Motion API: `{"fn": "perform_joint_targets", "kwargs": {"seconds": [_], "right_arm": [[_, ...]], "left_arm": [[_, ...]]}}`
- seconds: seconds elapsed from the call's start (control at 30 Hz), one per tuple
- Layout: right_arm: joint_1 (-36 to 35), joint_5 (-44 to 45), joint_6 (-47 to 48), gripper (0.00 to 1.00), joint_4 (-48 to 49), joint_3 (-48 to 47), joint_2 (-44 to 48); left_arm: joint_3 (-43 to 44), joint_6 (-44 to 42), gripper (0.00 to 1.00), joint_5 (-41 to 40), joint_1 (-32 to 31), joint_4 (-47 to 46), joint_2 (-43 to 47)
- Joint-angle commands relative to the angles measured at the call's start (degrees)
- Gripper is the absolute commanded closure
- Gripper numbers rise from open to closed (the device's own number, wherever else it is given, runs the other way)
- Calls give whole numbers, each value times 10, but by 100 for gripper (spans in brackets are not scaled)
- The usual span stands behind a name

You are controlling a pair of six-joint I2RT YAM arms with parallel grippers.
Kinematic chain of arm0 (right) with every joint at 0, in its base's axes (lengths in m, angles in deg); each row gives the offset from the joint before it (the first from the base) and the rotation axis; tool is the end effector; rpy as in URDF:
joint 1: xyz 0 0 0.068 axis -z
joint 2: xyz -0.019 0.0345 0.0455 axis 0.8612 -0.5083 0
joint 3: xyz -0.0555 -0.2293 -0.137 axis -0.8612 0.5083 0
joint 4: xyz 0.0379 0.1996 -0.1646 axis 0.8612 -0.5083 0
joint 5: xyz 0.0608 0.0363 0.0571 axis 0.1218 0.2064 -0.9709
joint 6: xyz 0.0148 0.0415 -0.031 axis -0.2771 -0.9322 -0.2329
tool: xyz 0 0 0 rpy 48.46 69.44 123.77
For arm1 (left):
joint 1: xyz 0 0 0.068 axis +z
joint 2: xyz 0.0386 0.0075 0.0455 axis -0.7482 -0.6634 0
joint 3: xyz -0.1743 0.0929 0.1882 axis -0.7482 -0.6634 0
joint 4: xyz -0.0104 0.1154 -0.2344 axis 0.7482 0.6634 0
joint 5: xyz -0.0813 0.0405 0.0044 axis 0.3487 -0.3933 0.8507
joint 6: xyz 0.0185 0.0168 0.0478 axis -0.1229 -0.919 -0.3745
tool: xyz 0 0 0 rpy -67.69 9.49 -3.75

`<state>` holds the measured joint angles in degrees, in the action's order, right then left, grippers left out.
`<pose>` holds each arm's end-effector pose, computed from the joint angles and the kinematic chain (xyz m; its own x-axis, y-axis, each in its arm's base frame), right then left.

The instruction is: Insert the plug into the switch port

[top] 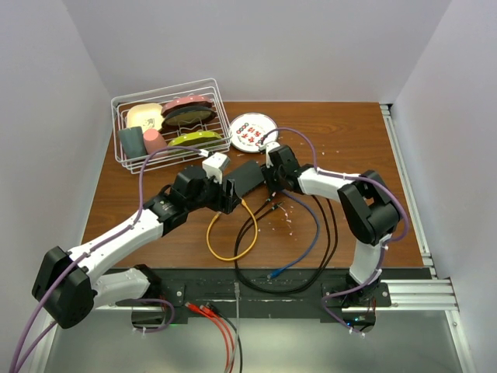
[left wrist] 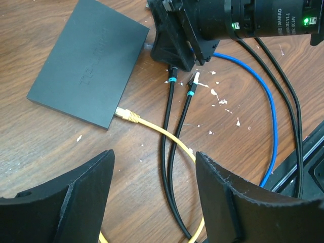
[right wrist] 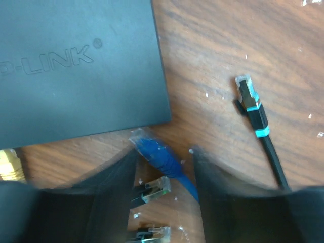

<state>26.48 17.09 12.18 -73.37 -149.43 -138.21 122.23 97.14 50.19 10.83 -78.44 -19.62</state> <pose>0.3279 0.2102 0.1601 -0.6824 -0.3012 -0.6661 -0.4312 0.9016 0.0340 0.1975 -0.1567 0.2573 -0.6132 0.0357 -0.7892 0.4916 0.7992 -0.3458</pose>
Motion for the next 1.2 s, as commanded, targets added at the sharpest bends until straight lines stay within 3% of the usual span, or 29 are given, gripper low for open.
{"fn": "perform_joint_targets", "kwargs": {"seconds": [0.0,0.07,0.13,0.37,0.47,0.63,0.7,0.93,1.17], "right_arm": [[0,11,21,77,17,-24,4],[0,14,32,94,12,-24,18],[1,13,40,100,12,-21,53],[1,-32,91,100,-33,-21,189],[2,-103,100,100,-44,-12,258],[1,-304,133,100,-88,-14,323],[1,-402,138,100,-102,-14,332],[1,-617,184,100,-148,-21,355],[1,-696,199,100,-182,-37,371]], "left_arm": [[-4,-12,30,-13,3,-14,20],[-3,-14,30,-15,5,-11,31],[-2,-15,30,-23,5,-10,40],[13,-24,30,-33,10,-3,86],[25,-31,32,-22,10,-4,108],[33,-38,34,31,11,-37,161],[31,-41,34,66,10,-60,175],[20,-59,39,221,11,-131,216],[16,-56,42,348,11,-177,207]]}}
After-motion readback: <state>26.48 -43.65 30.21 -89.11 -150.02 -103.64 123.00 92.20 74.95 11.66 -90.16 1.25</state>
